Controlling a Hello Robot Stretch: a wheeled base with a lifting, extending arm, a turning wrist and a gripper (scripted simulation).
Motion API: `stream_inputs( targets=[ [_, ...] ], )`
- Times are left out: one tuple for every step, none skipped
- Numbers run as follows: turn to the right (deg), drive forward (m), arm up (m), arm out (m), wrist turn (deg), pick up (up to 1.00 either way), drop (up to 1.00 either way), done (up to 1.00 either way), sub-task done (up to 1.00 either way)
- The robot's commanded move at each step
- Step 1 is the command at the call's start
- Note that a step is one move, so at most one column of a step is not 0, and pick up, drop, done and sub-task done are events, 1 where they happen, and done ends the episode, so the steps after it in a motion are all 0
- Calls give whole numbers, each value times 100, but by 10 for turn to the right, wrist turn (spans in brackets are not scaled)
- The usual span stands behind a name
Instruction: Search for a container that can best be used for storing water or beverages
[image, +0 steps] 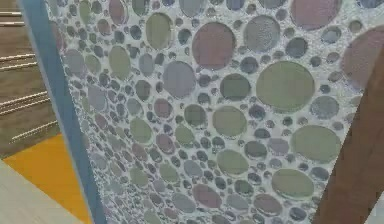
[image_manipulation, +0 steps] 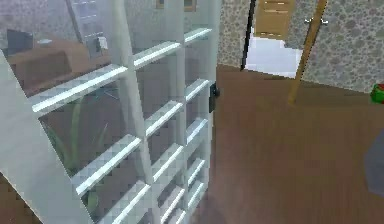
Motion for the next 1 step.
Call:
stream_inputs(
  targets=[
    [450,0,0,0,0,0,0,0,0]
  ],
)
